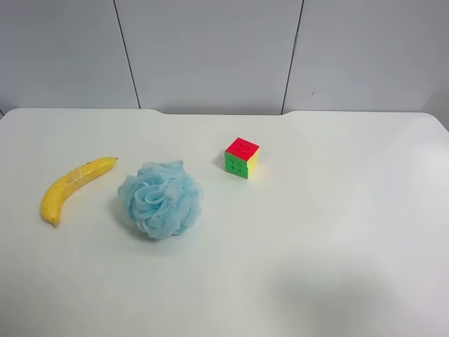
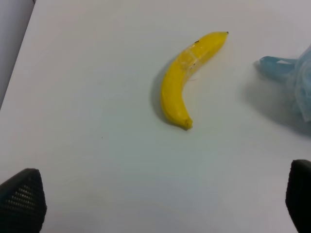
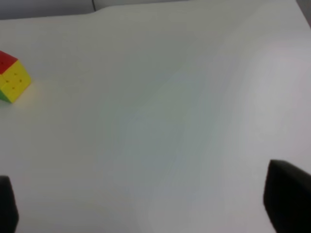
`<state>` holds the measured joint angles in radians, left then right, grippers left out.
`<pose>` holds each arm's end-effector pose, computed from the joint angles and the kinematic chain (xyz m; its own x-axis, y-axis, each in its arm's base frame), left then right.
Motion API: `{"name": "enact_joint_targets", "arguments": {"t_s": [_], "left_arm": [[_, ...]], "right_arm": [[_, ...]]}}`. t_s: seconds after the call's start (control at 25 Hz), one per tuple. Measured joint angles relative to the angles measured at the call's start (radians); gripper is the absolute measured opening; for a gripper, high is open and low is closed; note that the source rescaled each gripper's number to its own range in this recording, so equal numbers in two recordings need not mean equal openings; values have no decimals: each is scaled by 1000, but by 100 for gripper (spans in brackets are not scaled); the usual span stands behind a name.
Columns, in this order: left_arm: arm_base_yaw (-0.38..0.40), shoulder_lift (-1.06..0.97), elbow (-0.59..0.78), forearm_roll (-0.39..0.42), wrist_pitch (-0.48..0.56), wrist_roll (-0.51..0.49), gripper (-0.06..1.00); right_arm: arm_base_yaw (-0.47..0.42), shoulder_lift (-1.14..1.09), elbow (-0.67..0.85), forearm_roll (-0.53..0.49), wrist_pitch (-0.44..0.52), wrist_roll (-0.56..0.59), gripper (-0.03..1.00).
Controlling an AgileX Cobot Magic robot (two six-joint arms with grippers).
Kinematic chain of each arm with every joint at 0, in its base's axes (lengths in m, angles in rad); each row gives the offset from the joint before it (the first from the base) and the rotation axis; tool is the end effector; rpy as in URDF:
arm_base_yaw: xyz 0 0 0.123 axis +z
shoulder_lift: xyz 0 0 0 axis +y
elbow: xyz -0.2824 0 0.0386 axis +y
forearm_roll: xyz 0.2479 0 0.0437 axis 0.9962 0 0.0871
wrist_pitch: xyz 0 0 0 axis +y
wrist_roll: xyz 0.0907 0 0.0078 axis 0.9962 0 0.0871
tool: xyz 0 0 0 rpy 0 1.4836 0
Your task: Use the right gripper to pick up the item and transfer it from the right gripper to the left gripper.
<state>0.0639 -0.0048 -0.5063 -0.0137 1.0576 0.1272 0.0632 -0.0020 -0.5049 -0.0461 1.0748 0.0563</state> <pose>-0.0061 -0.0015 0.2791 -0.4456 0.0919 -0.8905 0.0004 0.9947 0.1025 -0.0061 -0.0041 0.2774 -0.4617 0.0052 -0.8870 -0.0114 0.9999 0.0117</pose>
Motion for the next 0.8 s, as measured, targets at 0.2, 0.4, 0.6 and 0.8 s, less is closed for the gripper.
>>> {"name": "enact_joint_targets", "arguments": {"t_s": [0.2, 0.4, 0.6, 0.8], "left_arm": [[13, 0, 0, 0, 0, 0, 100], [14, 0, 0, 0, 0, 1, 100], [14, 0, 0, 0, 0, 1, 100], [14, 0, 0, 0, -1, 1, 100]], "right_arm": [[-1, 0, 0, 0, 0, 0, 100], [-1, 0, 0, 0, 0, 0, 100], [-1, 0, 0, 0, 0, 0, 100], [-1, 0, 0, 0, 0, 0, 100]]}}
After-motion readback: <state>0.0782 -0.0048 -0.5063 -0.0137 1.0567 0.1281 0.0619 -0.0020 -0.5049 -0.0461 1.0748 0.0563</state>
